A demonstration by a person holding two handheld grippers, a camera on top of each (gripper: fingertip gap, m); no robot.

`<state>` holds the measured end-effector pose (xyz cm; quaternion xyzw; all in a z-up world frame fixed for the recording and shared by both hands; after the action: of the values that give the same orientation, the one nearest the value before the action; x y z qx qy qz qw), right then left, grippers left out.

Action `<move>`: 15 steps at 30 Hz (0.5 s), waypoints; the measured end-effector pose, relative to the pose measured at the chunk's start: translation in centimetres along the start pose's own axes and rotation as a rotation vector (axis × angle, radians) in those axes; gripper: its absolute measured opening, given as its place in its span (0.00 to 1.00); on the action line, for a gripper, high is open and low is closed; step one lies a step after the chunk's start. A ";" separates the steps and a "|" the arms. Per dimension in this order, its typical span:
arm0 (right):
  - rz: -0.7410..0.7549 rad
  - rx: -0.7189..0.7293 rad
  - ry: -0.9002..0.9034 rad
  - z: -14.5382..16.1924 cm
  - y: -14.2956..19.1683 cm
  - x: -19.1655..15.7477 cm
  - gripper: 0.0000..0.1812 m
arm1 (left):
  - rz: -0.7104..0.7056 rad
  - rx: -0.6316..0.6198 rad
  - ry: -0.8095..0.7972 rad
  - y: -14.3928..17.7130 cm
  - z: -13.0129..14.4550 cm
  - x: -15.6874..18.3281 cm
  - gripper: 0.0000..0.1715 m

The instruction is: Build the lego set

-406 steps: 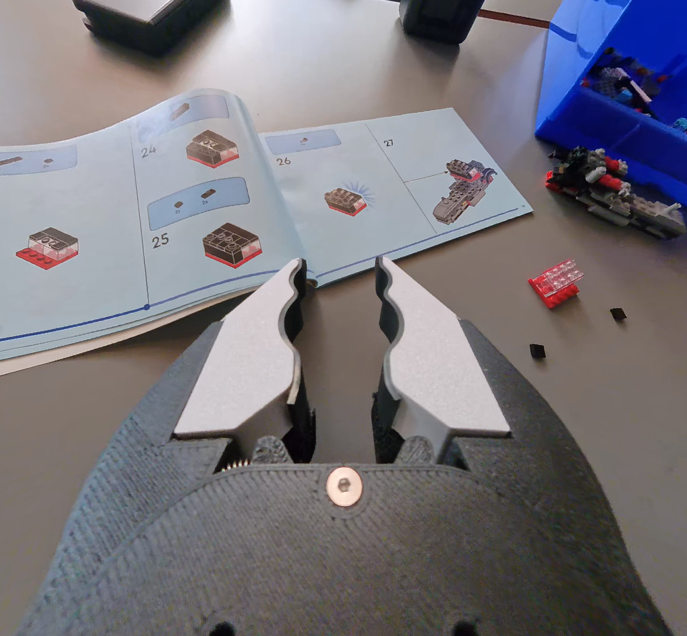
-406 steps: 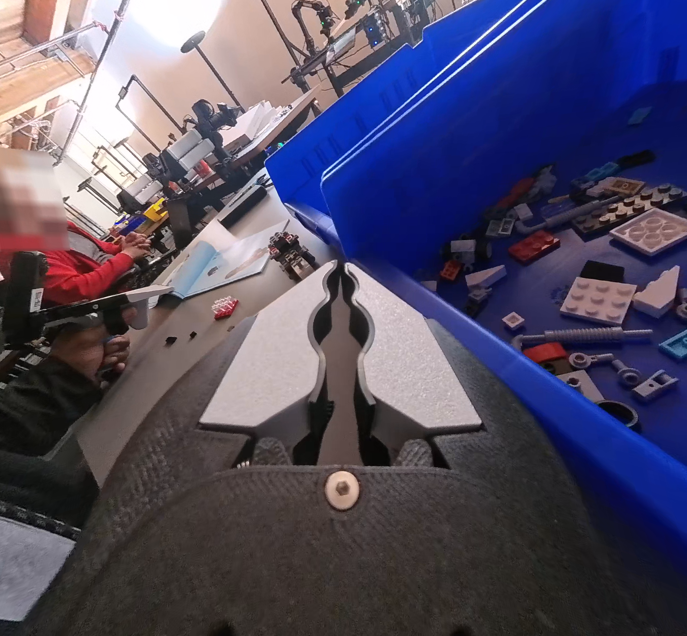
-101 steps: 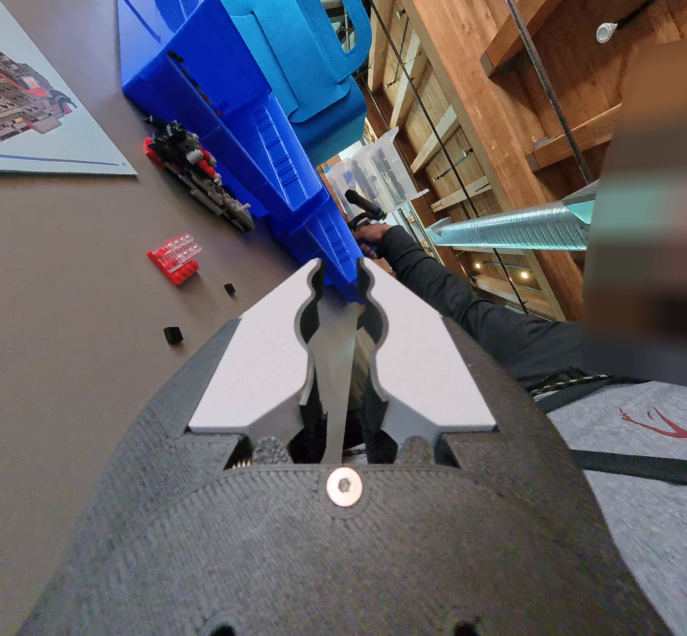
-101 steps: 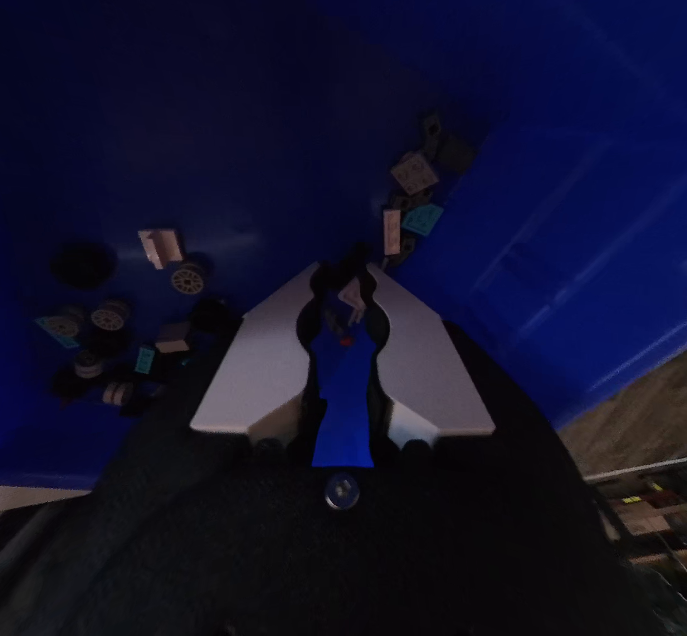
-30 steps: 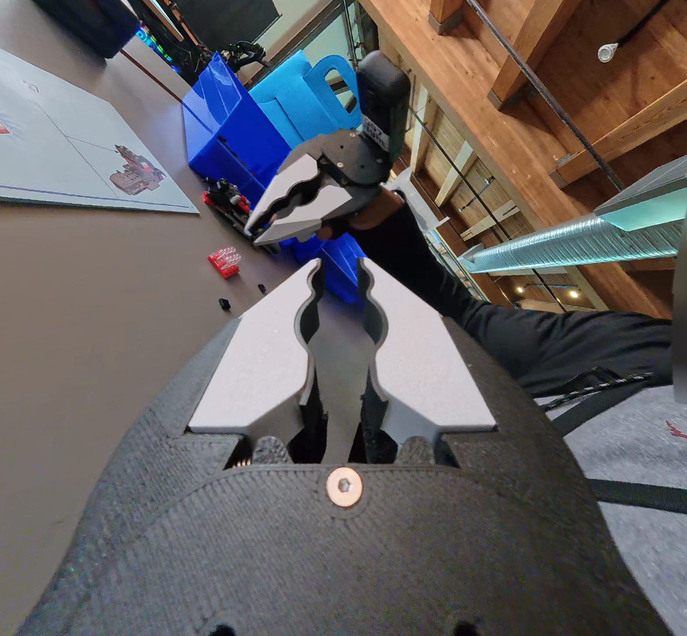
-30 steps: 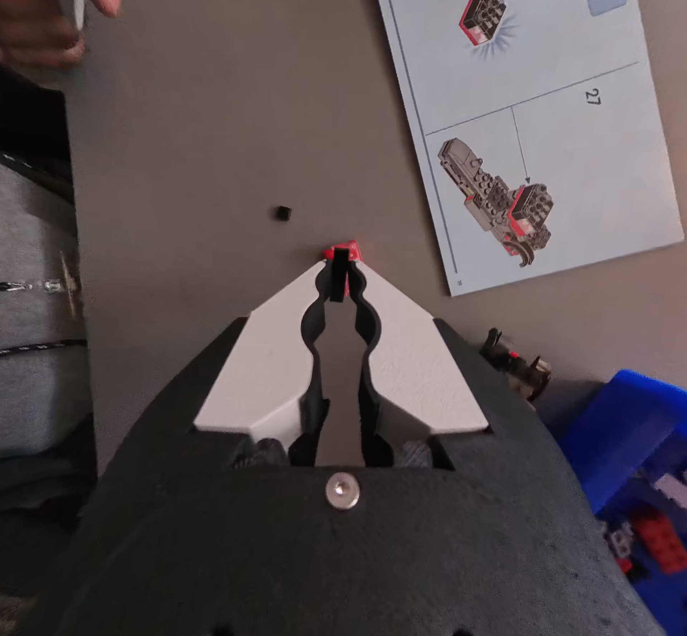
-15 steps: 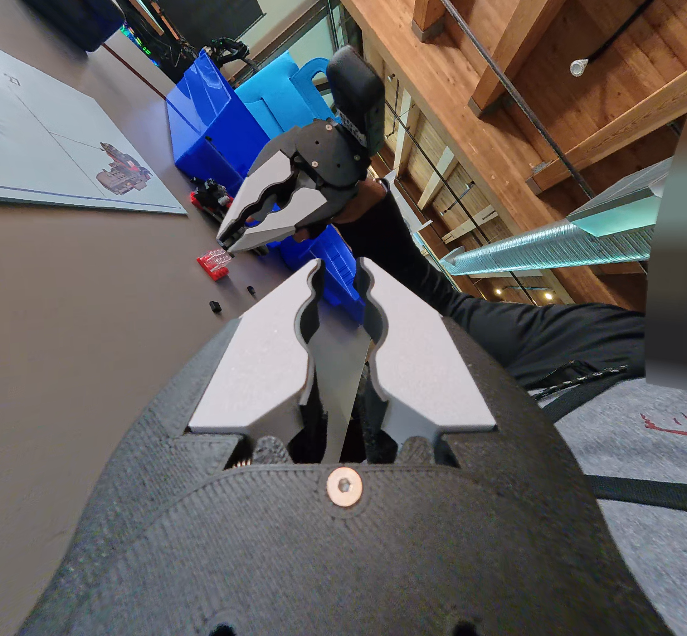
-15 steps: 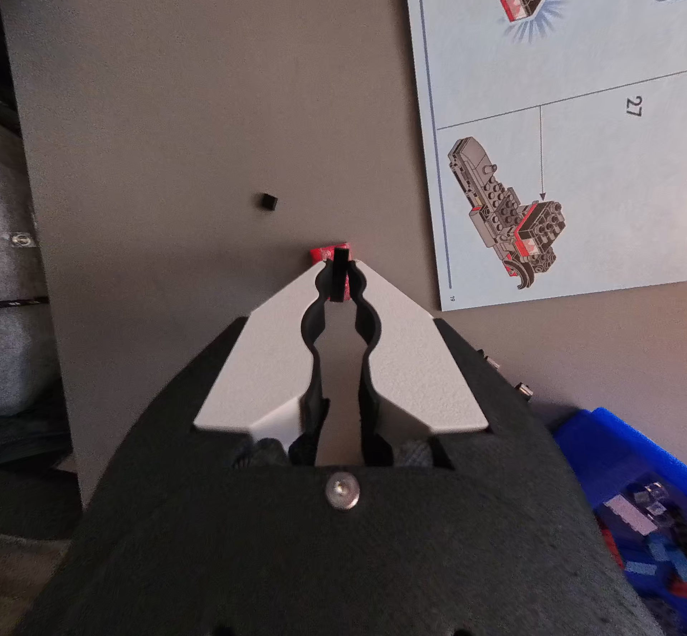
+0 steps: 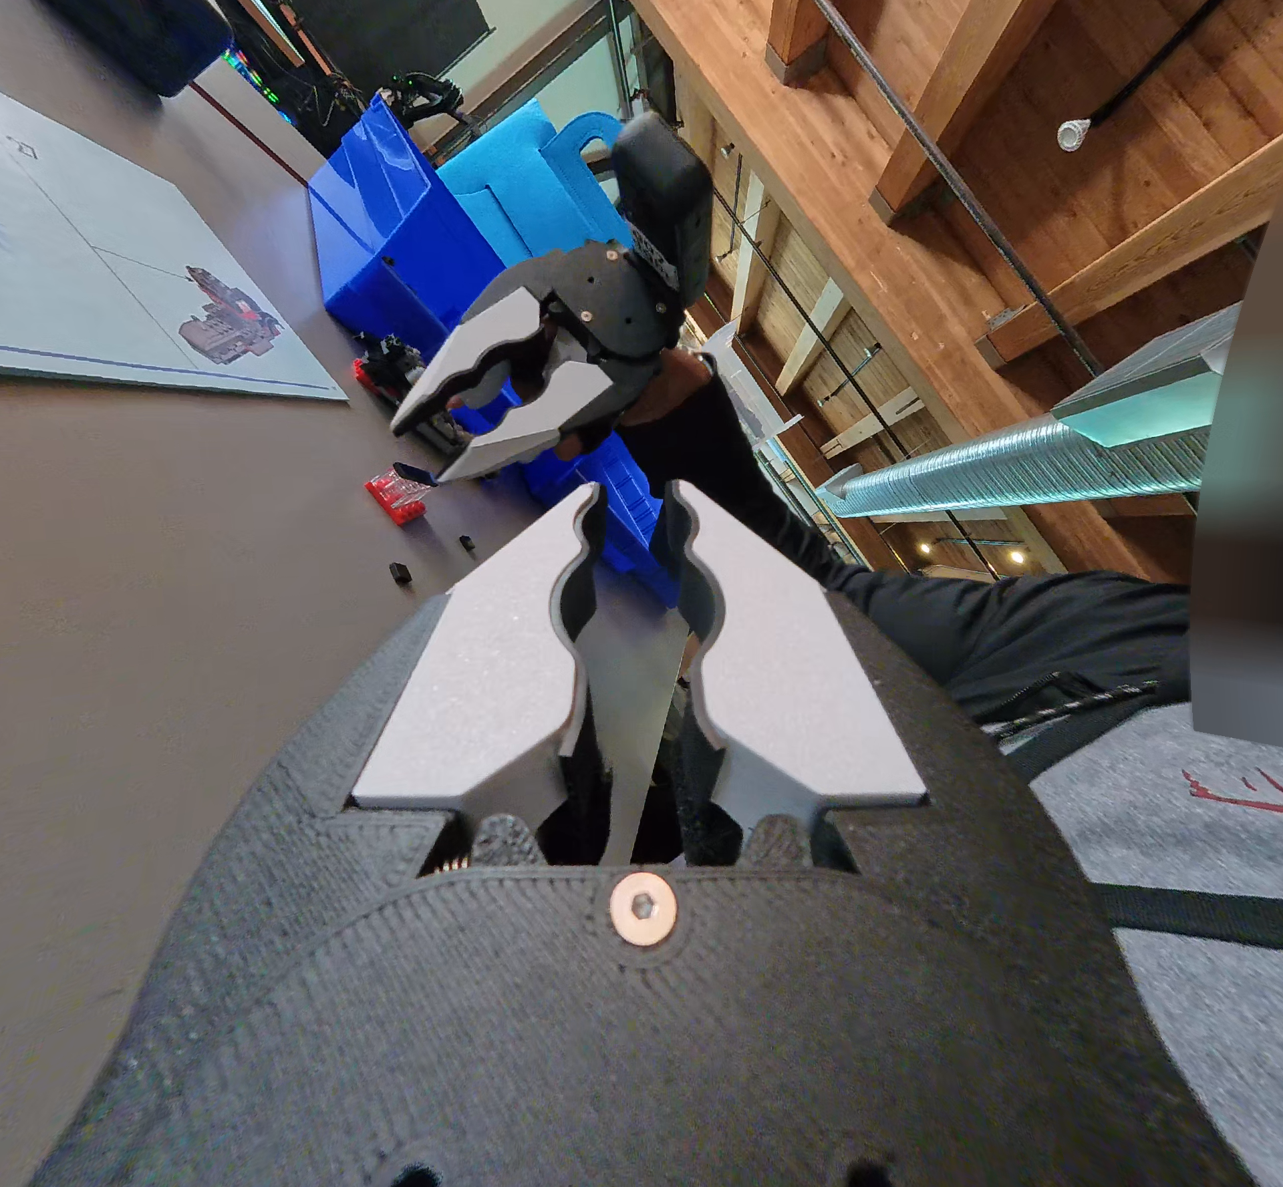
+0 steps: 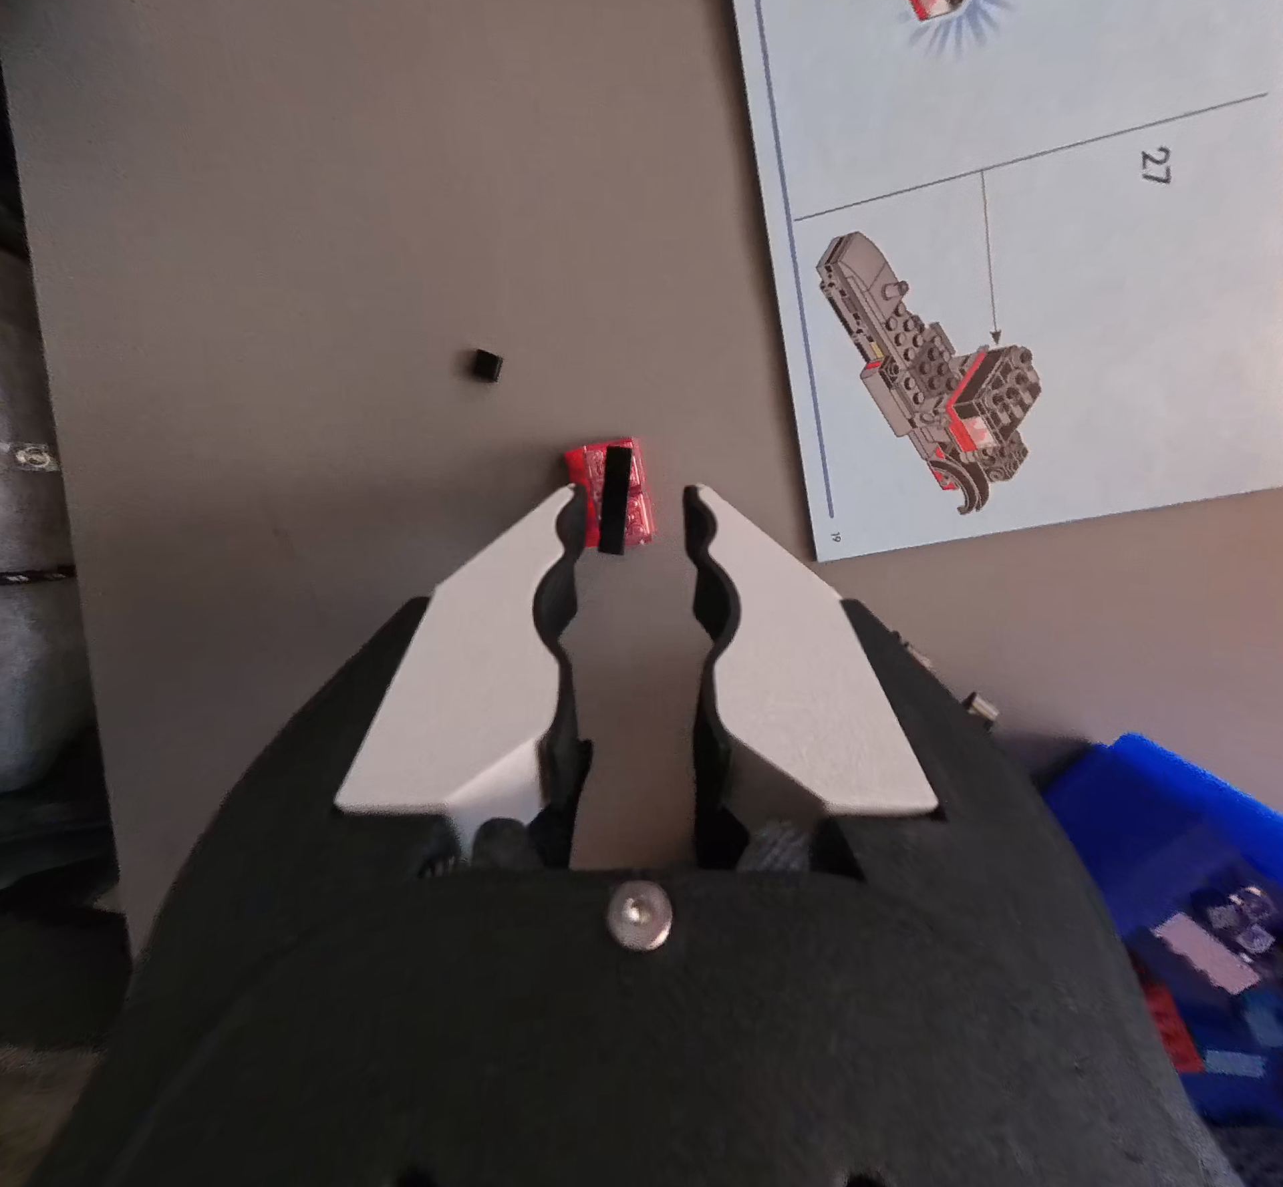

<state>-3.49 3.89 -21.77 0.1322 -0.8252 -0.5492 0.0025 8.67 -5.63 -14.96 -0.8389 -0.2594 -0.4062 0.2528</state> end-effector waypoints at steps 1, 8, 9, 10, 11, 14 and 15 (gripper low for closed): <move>-0.001 0.029 -0.014 -0.1 0.1 -0.2 0.18 | 0.001 0.002 0.001 0.0 0.0 0.0 0.10; 0.021 0.105 -0.044 1.0 -1.3 -0.7 0.16 | -0.003 -0.008 0.005 -0.3 -0.1 -0.3 0.10; 0.028 0.120 -0.052 1.0 -1.3 -0.6 0.14 | -0.004 -0.011 0.006 -0.3 -0.1 -0.3 0.10; 0.029 0.134 -0.060 1.0 -1.3 -0.5 0.12 | -0.005 -0.013 0.008 -0.4 -0.1 -0.4 0.10; 0.027 0.146 -0.065 1.0 -1.3 -0.5 0.11 | -0.007 -0.017 0.012 -0.5 -0.1 -0.5 0.10; 0.037 0.176 -0.085 1.0 -1.2 -0.4 0.11 | -0.029 -0.028 0.040 -0.8 -0.2 -1.1 0.10; 0.041 0.184 -0.098 1.0 -1.2 -0.3 0.10 | -0.042 -0.031 0.050 -1.1 -0.3 -1.4 0.10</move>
<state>-3.10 4.48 -23.18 0.0879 -0.8739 -0.4766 -0.0387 7.06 -5.36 -15.73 -0.8267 -0.2642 -0.4363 0.2375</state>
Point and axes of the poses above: each gripper's, where its closed fingertips meet, y back along the fingers, z out of its underside, x = y × z across the jaws, the point moved 2 cm from there along y, back along the fingers, and after that the axes turned 1 degree about -z, right-handed, at the moved point
